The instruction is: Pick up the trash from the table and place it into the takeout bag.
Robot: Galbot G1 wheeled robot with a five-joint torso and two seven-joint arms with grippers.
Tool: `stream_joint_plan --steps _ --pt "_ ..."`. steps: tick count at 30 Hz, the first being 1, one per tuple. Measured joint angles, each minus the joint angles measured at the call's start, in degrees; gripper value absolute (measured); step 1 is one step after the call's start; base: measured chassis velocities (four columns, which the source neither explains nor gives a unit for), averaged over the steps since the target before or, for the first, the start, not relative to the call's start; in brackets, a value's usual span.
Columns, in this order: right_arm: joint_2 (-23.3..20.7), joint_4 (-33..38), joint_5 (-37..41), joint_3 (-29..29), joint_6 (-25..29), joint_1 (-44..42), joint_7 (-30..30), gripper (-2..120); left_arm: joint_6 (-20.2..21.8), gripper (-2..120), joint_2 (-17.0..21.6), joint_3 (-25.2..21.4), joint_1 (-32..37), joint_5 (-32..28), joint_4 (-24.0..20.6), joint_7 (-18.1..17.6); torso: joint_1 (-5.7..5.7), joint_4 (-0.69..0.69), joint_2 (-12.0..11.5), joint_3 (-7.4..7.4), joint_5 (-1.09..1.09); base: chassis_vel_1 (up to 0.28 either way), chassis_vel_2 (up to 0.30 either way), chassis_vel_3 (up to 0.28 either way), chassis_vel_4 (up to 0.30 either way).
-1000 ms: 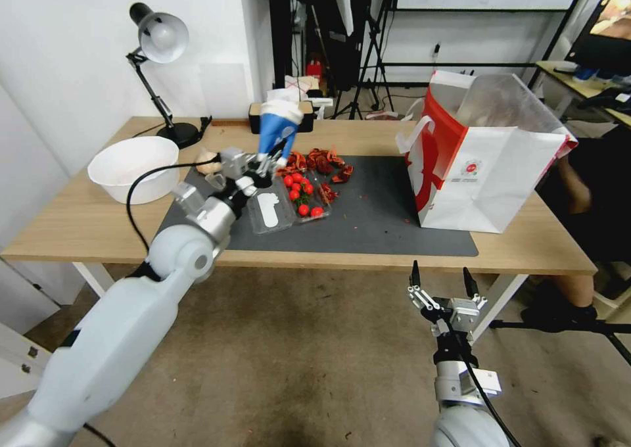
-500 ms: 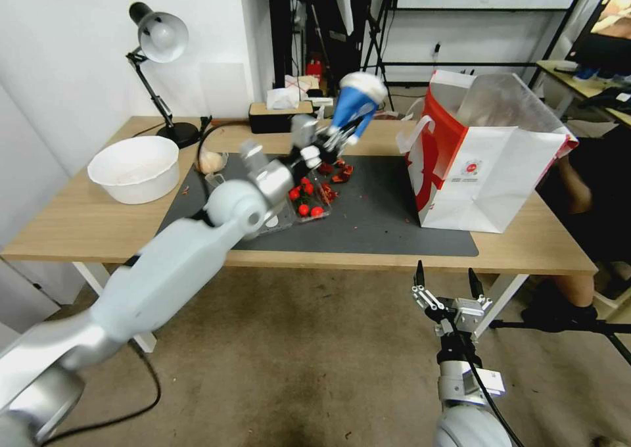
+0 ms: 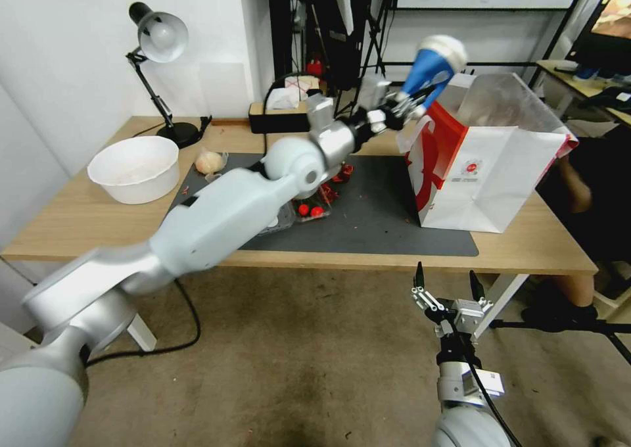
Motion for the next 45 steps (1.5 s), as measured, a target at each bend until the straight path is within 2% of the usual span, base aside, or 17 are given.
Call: stream_joint_plan --steps 7,11,13,15,17,23,25,26,28,32,35,37,45 --pt "0.1 0.0 0.0 0.0 0.0 -0.1 0.0 100 0.0 3 -2.5 1.3 -2.1 -1.4 2.3 0.0 0.00 0.01 0.0 0.00 -0.01 0.000 0.000 0.000 0.000" --pt "0.2 0.1 0.0 0.0 0.1 -0.1 0.1 100 0.0 3 -5.3 2.9 -4.5 -2.1 5.7 0.2 -0.01 0.01 0.0 0.00 0.00 0.000 0.000 0.000 0.000" --pt "0.2 0.3 -0.1 0.1 0.1 -0.3 0.1 100 -0.1 3 -7.8 4.3 -6.3 -2.3 9.2 0.7 -0.01 0.01 0.0 0.00 0.00 0.000 0.000 0.000 0.000" --pt "0.2 0.4 -0.1 0.1 0.2 -0.3 0.1 100 -0.1 3 -8.4 4.5 -6.5 -2.3 9.9 0.9 -0.01 0.01 0.0 0.00 0.00 0.000 0.000 0.000 0.000" --pt "0.2 0.7 -0.1 0.4 0.5 -0.5 0.2 100 -0.2 3 -11.5 5.6 -7.4 -2.2 13.7 1.5 -0.01 0.00 0.0 0.00 0.00 0.000 0.000 0.000 0.000" --pt "0.4 0.9 -0.1 0.5 0.8 -0.7 0.2 100 -0.4 4 -13.3 6.5 -7.7 -1.2 16.9 2.0 -0.01 0.01 0.0 0.00 -0.01 0.000 0.000 0.000 0.000" --pt "0.4 1.0 -0.1 0.5 0.9 -0.7 0.2 100 -0.4 13 -13.8 6.6 -7.7 -0.7 17.6 2.0 0.00 0.01 0.0 0.00 -0.01 0.000 0.000 0.000 0.000" --pt "0.4 1.0 -0.1 0.5 0.9 -0.7 0.2 100 -0.4 13 -13.8 6.6 -7.7 -0.7 17.6 2.0 0.00 0.01 0.0 0.00 -0.01 0.000 0.000 0.000 0.000" --pt "0.4 1.1 -0.1 0.5 0.9 -0.8 0.2 100 -0.4 25 -14.0 6.6 -7.7 -0.4 17.9 1.9 -0.01 0.01 0.0 0.00 -0.01 0.000 0.000 0.000 0.000" --pt "0.4 1.2 -0.1 0.5 0.9 -0.8 0.2 100 -0.5 33 -14.1 6.6 -7.6 -0.3 17.9 1.7 -0.01 0.00 0.0 0.00 -0.01 0.000 0.000 0.000 0.000" --pt "0.3 1.4 -0.1 0.5 1.0 -0.9 0.3 100 -0.5 51 -14.0 6.6 -7.5 -0.2 17.8 1.3 0.00 0.01 0.0 0.00 -0.01 0.000 0.000 0.000 0.000" --pt "0.3 1.4 -0.1 0.5 1.0 -0.9 0.3 100 -0.5 54 -13.9 6.6 -7.5 -0.2 17.7 1.2 -0.01 0.00 0.0 0.00 -0.01 0.000 0.000 0.000 0.000" --pt "0.3 2.1 -0.1 0.6 0.9 -1.0 0.3 100 -0.4 87 -13.8 6.6 -8.3 -0.2 17.3 0.2 -0.01 0.01 0.0 0.00 -0.02 0.000 0.000 0.000 0.000"
